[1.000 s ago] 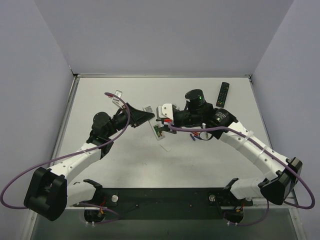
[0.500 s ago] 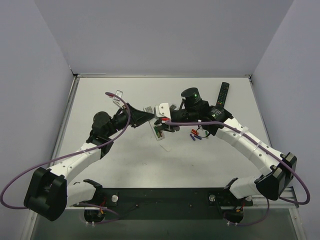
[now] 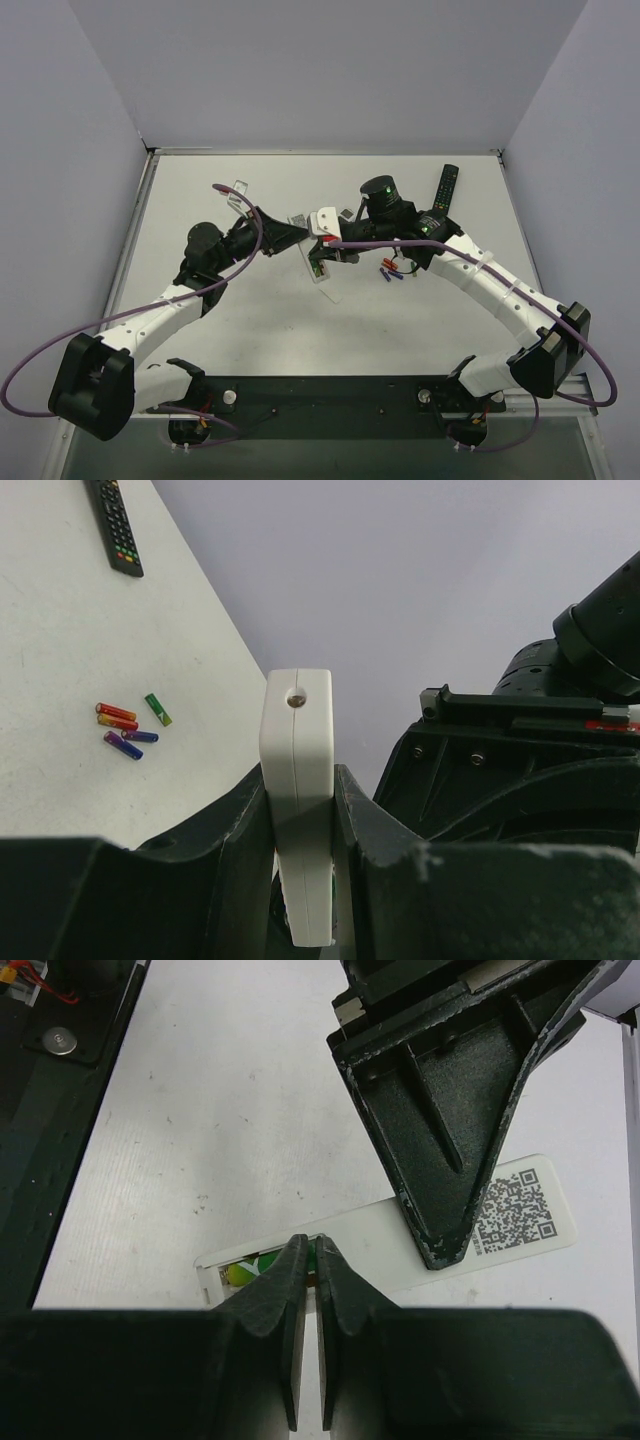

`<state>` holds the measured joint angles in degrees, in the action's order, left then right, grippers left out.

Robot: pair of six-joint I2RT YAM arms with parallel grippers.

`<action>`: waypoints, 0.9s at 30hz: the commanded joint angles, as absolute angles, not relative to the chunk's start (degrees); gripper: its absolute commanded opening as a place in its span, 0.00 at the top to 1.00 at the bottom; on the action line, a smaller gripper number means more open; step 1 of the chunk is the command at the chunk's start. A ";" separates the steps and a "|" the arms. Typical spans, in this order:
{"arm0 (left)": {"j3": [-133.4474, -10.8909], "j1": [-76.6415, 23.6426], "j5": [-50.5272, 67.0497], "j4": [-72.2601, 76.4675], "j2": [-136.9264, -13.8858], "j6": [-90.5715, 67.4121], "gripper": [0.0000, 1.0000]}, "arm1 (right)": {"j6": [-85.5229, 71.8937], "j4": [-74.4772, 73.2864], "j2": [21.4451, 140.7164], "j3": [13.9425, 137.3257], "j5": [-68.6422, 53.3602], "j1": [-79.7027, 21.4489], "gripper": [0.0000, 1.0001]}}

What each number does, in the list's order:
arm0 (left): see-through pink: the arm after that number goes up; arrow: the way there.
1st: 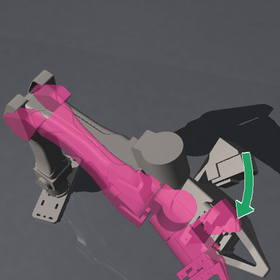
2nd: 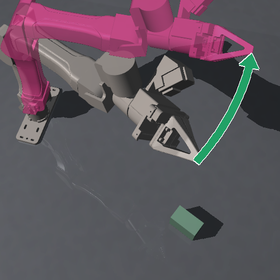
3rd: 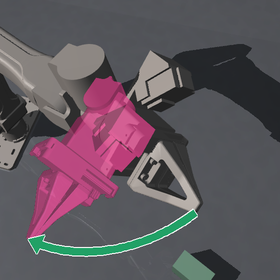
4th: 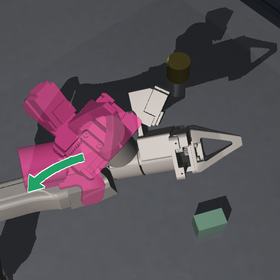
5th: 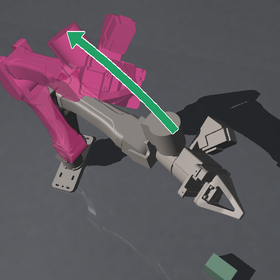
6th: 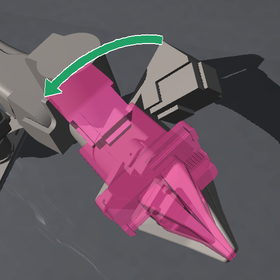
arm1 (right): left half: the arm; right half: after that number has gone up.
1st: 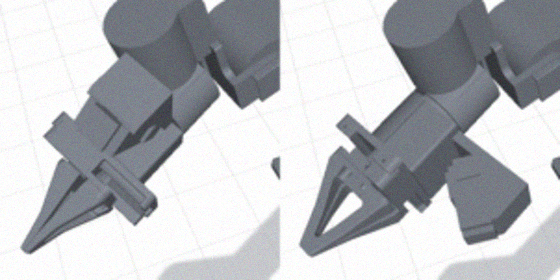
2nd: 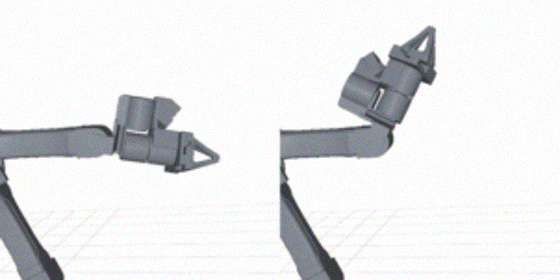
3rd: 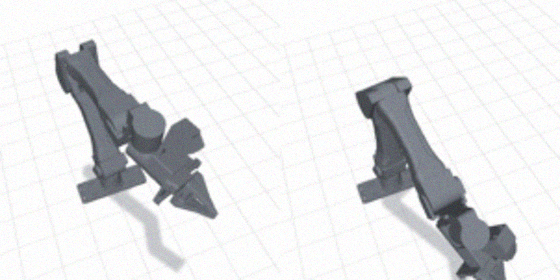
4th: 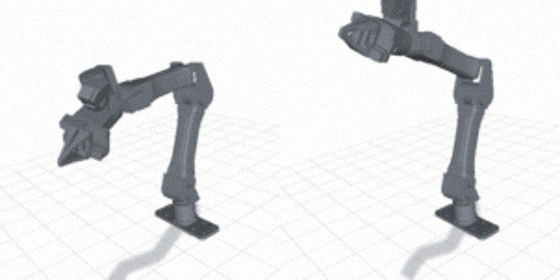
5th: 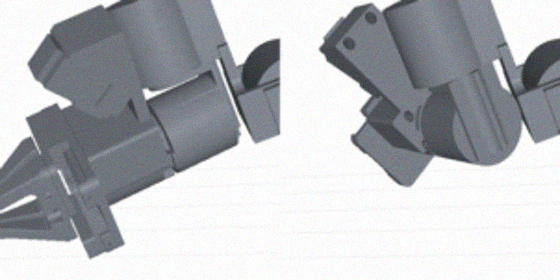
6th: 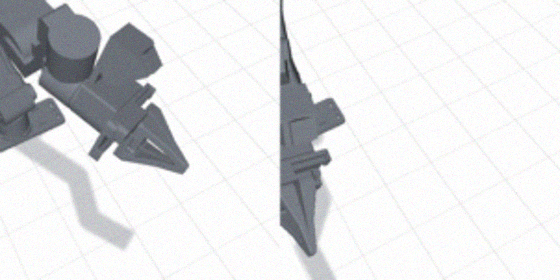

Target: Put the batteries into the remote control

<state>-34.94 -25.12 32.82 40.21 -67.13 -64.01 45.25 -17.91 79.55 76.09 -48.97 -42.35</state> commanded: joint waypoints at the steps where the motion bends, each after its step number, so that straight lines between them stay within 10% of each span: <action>1: -37.62 -24.87 33.14 44.82 -66.71 -64.25 1.00 | 46.49 -20.65 79.54 74.97 -52.65 -42.10 0.98; 27: -35.07 -24.87 32.61 50.45 -66.36 -66.18 1.00 | 41.49 -10.91 78.66 61.09 -46.85 -47.02 0.99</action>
